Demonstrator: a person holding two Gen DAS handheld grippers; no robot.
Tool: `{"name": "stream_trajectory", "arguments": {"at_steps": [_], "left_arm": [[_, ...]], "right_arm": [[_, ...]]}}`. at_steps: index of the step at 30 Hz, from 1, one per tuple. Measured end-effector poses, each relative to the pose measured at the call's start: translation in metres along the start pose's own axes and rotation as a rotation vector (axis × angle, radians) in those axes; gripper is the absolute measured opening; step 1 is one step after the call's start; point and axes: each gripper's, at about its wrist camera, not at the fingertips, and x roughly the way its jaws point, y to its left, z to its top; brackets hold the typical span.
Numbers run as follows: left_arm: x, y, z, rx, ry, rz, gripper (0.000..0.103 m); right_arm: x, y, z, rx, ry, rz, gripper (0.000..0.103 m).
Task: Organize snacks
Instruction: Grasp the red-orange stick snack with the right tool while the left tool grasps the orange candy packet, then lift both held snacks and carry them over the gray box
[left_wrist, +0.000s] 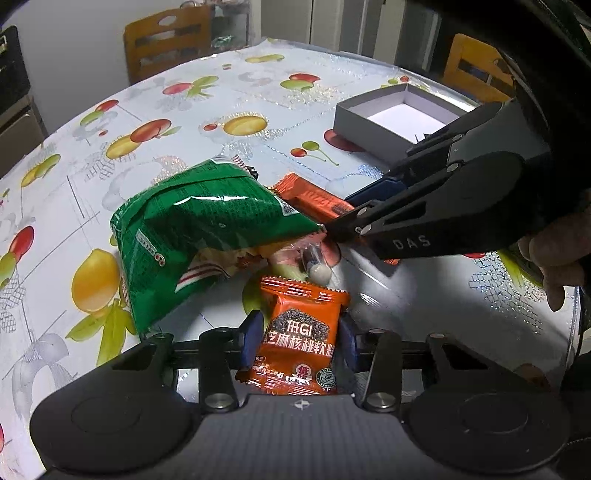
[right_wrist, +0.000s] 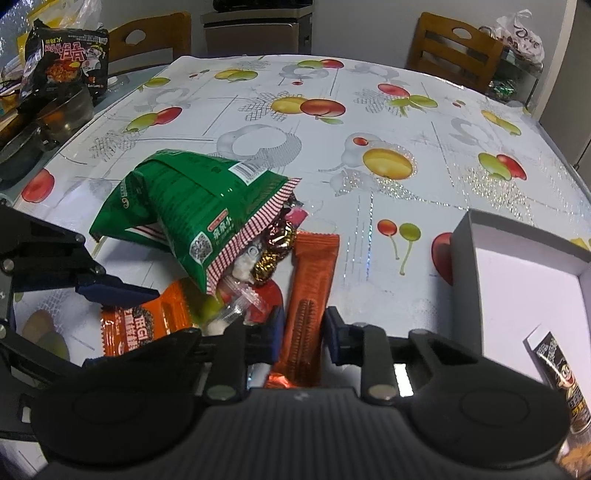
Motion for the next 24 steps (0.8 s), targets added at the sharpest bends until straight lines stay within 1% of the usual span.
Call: {"name": "stream_trajectory", "arguments": {"at_steps": [5,10,13,24], "left_arm": [[-0.005,-0.002,-0.003,-0.034,0.001,-0.001,0.039],[-0.010,-0.005,-0.008,-0.070,0.001,0.000,0.038],[-0.015,-0.009,-0.007,-0.080,-0.016,0.005,0.038],[-0.021,-0.031,0.002,-0.078,-0.030,0.023,0.038]], "right_arm": [[-0.007,-0.007,-0.006,0.036,0.007,0.022,0.021],[-0.024,-0.015,-0.010,0.058,-0.020,0.043,0.021],[-0.035,-0.018,-0.014,0.064,-0.034,0.051,0.021],[-0.062,-0.032,-0.024,0.079,-0.070,0.074,0.021]]}}
